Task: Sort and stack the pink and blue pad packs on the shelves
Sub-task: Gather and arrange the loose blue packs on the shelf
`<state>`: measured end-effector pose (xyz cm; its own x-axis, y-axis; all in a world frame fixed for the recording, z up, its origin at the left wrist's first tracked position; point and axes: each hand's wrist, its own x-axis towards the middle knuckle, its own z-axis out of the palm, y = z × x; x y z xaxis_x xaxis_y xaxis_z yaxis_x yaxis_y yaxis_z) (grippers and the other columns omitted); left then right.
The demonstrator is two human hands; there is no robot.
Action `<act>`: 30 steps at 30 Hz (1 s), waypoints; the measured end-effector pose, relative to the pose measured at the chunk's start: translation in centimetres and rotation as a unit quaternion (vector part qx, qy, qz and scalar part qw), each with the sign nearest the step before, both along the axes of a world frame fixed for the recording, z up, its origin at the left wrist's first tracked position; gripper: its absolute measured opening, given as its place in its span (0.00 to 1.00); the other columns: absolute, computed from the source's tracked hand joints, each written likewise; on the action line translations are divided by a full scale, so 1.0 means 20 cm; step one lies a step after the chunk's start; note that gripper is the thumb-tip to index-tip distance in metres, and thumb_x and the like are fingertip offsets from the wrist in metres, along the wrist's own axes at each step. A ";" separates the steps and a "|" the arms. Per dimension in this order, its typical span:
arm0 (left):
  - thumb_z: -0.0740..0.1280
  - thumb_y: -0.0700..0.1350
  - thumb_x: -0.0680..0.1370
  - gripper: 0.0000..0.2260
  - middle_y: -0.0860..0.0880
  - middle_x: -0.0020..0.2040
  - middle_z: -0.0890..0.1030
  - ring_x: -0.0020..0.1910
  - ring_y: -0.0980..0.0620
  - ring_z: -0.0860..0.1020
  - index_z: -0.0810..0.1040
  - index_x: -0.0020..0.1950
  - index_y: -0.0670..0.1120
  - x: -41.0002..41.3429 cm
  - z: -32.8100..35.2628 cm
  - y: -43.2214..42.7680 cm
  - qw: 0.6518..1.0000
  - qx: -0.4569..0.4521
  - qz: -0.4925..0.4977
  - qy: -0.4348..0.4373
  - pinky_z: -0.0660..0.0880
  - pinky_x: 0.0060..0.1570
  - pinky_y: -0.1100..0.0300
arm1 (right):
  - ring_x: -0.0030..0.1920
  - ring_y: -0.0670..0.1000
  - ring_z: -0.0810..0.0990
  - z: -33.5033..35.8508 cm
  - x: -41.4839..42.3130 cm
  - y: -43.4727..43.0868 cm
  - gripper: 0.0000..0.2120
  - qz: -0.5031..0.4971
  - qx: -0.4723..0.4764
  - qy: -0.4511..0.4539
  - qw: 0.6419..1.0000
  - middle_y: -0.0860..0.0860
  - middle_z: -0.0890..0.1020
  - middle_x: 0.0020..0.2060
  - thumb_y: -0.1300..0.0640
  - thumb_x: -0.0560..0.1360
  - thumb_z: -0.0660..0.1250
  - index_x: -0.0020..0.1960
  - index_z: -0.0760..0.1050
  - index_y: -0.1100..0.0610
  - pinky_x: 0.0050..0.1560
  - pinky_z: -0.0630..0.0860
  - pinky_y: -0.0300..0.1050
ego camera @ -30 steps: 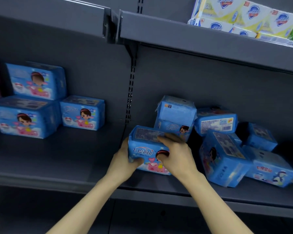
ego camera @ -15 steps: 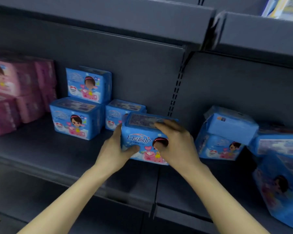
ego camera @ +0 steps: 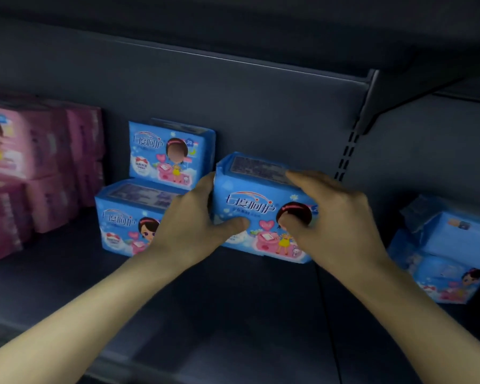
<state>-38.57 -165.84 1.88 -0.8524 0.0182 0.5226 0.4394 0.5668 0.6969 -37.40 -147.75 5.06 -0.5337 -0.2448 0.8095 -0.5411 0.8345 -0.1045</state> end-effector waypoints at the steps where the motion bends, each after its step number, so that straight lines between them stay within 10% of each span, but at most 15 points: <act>1: 0.74 0.49 0.67 0.24 0.63 0.44 0.78 0.48 0.58 0.78 0.71 0.61 0.54 -0.03 0.02 -0.02 1.000 0.001 -0.005 0.004 0.75 0.46 0.65 | 0.46 0.58 0.83 0.01 -0.01 -0.01 0.24 -0.006 -0.001 0.002 1.000 0.58 0.82 0.50 0.62 0.61 0.70 0.57 0.78 0.62 0.44 0.81 0.54; 8: 0.74 0.52 0.66 0.15 0.63 0.38 0.77 0.40 0.61 0.77 0.70 0.45 0.55 -0.23 0.12 -0.10 1.000 -0.009 -0.002 0.021 0.70 0.37 0.69 | 0.48 0.60 0.82 0.12 -0.18 -0.11 0.21 -0.016 -0.004 0.040 0.999 0.58 0.82 0.49 0.61 0.62 0.67 0.55 0.79 0.62 0.44 0.80 0.58; 13: 0.70 0.55 0.71 0.18 0.49 0.50 0.80 0.53 0.47 0.77 0.70 0.56 0.51 -0.35 0.15 -0.12 0.999 -0.014 -0.031 0.014 0.75 0.53 0.49 | 0.49 0.62 0.81 0.14 -0.30 -0.13 0.21 -0.019 0.009 0.045 0.999 0.60 0.81 0.49 0.63 0.62 0.69 0.55 0.79 0.62 0.42 0.80 0.60; 19: 0.65 0.46 0.77 0.11 0.51 0.45 0.79 0.46 0.49 0.77 0.69 0.57 0.46 -0.44 0.16 -0.10 0.999 -0.007 -0.044 -0.008 0.73 0.47 0.56 | 0.52 0.63 0.79 0.11 -0.40 -0.13 0.22 -0.038 0.014 0.003 0.999 0.60 0.81 0.53 0.65 0.63 0.72 0.57 0.78 0.62 0.46 0.79 0.60; 30: 0.72 0.56 0.69 0.18 0.47 0.33 0.76 0.38 0.45 0.75 0.67 0.36 0.45 -0.53 0.19 -0.14 0.965 -0.217 0.138 0.050 0.68 0.36 0.57 | 0.70 0.53 0.63 0.08 -0.52 -0.15 0.26 -0.099 0.099 -0.140 0.980 0.52 0.68 0.69 0.56 0.76 0.63 0.73 0.62 0.54 0.63 0.66 0.43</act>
<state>-49.21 -168.66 5.62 -0.8022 0.0341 0.5961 0.2832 0.9007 0.3295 -47.89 -150.81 6.56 -0.7811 -0.2517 0.5714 -0.3403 0.9389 -0.0517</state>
